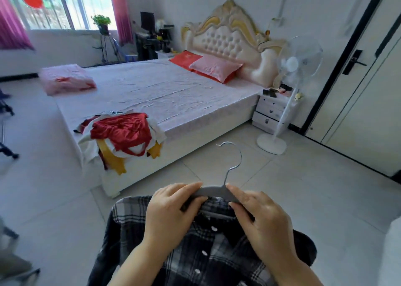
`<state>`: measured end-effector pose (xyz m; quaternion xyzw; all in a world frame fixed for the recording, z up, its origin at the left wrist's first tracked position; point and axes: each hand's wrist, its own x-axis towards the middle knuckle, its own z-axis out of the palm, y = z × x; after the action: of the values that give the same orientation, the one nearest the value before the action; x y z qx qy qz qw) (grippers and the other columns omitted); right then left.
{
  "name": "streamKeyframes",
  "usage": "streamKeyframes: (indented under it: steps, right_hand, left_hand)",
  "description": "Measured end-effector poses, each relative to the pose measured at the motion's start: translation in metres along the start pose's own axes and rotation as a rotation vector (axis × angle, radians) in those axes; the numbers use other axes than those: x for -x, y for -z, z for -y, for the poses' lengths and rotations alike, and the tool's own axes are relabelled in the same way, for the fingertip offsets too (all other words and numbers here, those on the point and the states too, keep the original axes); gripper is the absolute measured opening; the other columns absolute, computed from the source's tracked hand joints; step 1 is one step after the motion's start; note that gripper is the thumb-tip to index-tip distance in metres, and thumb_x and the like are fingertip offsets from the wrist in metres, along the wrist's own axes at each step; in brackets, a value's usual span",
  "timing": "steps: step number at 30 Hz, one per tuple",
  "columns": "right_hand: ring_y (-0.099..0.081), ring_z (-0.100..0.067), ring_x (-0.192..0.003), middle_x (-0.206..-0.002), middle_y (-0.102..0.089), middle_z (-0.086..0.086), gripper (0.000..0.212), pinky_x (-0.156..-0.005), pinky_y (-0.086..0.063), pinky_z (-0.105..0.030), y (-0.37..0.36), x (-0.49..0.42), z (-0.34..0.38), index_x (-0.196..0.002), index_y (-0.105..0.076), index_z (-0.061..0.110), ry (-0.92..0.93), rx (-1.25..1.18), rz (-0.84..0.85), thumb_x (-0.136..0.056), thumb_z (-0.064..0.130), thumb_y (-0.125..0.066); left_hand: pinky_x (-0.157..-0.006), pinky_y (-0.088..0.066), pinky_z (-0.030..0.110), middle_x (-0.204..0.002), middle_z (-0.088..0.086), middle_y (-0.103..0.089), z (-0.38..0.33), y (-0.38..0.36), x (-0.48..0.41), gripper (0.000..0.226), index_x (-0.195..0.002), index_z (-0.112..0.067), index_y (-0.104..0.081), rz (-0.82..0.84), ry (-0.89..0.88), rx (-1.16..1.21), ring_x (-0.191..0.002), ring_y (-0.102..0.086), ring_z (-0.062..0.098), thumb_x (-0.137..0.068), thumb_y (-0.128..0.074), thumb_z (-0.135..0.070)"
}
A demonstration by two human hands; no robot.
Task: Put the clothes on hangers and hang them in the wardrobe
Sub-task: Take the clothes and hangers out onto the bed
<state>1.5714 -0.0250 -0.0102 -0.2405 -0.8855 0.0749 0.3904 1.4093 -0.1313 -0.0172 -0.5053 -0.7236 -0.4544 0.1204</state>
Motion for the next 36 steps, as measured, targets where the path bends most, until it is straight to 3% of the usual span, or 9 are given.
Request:
streamKeyframes:
  steps: [11, 20, 27, 29, 31, 33, 36]
  right_hand:
    - [-0.061, -0.007, -0.062, -0.083, -0.067, 0.011, 0.047, -0.049, -0.052, -0.022, -0.156, -0.146, -0.008, -0.111, -0.068, 0.028, 0.143, -0.209, 0.076, -0.068, 0.015, -0.081]
    - [-0.062, -0.004, -0.062, -0.083, -0.068, 0.014, 0.052, -0.051, -0.052, -0.021, -0.272, -0.289, -0.051, -0.109, -0.068, 0.032, 0.299, -0.334, 0.079, -0.062, 0.016, -0.085]
    - [-0.062, -0.003, -0.063, -0.083, -0.067, 0.016, 0.051, -0.055, -0.047, -0.014, -0.352, -0.389, -0.063, -0.110, -0.067, 0.037, 0.334, -0.405, 0.153, -0.065, 0.019, -0.084]
    - [-0.062, -0.003, -0.063, -0.081, -0.067, 0.015, 0.050, -0.056, -0.044, -0.010, -0.379, -0.416, -0.064, -0.108, -0.068, 0.036, 0.347, -0.413, 0.148, -0.064, 0.019, -0.084]
    - [-0.062, -0.005, -0.063, -0.081, -0.067, 0.013, 0.049, -0.055, -0.046, -0.012, -0.408, -0.443, -0.064, -0.108, -0.068, 0.034, 0.359, -0.431, 0.149, -0.065, 0.017, -0.084]
    - [-0.064, -0.008, -0.064, -0.083, -0.068, 0.011, 0.050, -0.052, -0.052, -0.021, -0.440, -0.470, -0.063, -0.109, -0.068, 0.034, 0.357, -0.456, 0.158, -0.066, 0.014, -0.084]
    - [-0.064, -0.010, -0.065, -0.083, -0.068, 0.010, 0.051, -0.051, -0.053, -0.022, -0.493, -0.510, -0.058, -0.108, -0.069, 0.032, 0.374, -0.459, 0.167, -0.065, 0.011, -0.084]
  left_hand:
    - [-0.068, -0.057, 0.040, -0.088, -0.007, -0.070, 0.138, -0.009, -0.087, 0.028, -0.095, -0.019, -0.072, -0.163, 0.246, -0.120, -0.076, -0.065, 0.012, -0.069, -0.081, -0.023]
    - [-0.069, -0.057, 0.036, -0.090, -0.009, -0.070, 0.227, -0.038, -0.200, 0.027, -0.095, -0.021, -0.073, -0.252, 0.368, -0.228, -0.078, -0.066, 0.009, -0.069, -0.080, -0.023]
    - [-0.071, -0.044, 0.009, -0.087, -0.011, -0.070, 0.299, -0.052, -0.282, 0.029, -0.093, -0.021, -0.073, -0.323, 0.456, -0.295, -0.074, -0.060, 0.001, -0.066, -0.082, -0.022]
    - [-0.074, -0.042, 0.007, -0.087, -0.010, -0.070, 0.325, -0.056, -0.303, 0.028, -0.093, -0.022, -0.073, -0.343, 0.466, -0.307, -0.074, -0.057, -0.001, -0.066, -0.082, -0.021]
    - [-0.071, -0.044, 0.008, -0.087, -0.010, -0.070, 0.353, -0.059, -0.325, 0.028, -0.093, -0.021, -0.073, -0.355, 0.474, -0.303, -0.075, -0.059, 0.001, -0.067, -0.081, -0.022]
    - [-0.071, -0.049, 0.016, -0.088, -0.010, -0.069, 0.385, -0.061, -0.349, 0.027, -0.094, -0.022, -0.073, -0.364, 0.479, -0.296, -0.076, -0.062, 0.005, -0.068, -0.081, -0.023]
    - [-0.073, -0.055, 0.029, -0.089, -0.010, -0.070, 0.440, -0.062, -0.384, 0.027, -0.095, -0.021, -0.073, -0.371, 0.478, -0.280, -0.079, -0.064, 0.007, -0.069, -0.080, -0.022]
